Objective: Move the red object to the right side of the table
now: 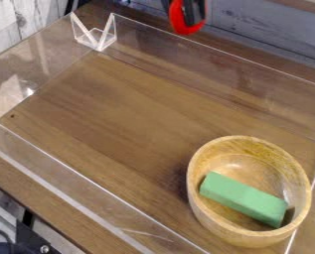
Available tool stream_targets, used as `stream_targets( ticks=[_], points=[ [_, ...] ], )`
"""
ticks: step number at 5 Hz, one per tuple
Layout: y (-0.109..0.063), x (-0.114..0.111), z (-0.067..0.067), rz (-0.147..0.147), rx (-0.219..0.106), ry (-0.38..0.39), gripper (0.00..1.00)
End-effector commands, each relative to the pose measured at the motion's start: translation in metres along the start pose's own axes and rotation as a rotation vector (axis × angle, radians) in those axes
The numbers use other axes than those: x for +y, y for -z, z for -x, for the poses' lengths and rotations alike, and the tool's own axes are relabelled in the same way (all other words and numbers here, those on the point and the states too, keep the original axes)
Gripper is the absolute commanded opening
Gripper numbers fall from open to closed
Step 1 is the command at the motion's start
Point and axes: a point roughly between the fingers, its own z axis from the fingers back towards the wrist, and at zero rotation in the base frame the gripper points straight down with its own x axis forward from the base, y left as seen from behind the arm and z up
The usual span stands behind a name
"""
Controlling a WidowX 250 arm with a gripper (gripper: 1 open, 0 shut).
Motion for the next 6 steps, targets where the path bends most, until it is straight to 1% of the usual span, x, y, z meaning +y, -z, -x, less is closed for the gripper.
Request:
stream_targets(
  ticks=[1,2,3,4,5,6],
  points=[
    [-0.020,-0.027,0.004,0.015,-0.069,0.021,0.00],
    [-0.004,-0.048,0.007,0.061,-0.053,0.008,0.00],
    [0.016,-0.071,0.013,0.089,-0.017,0.009,0.00],
    [0.043,-0.072,0.008,0.108,0.030,0.051,0.00],
    [0.066,-0.064,0.013,0.111,0.074,0.080,0.00],
    [0.089,-0.050,0.020,0.110,0.106,0.087,0.00]
  ],
)
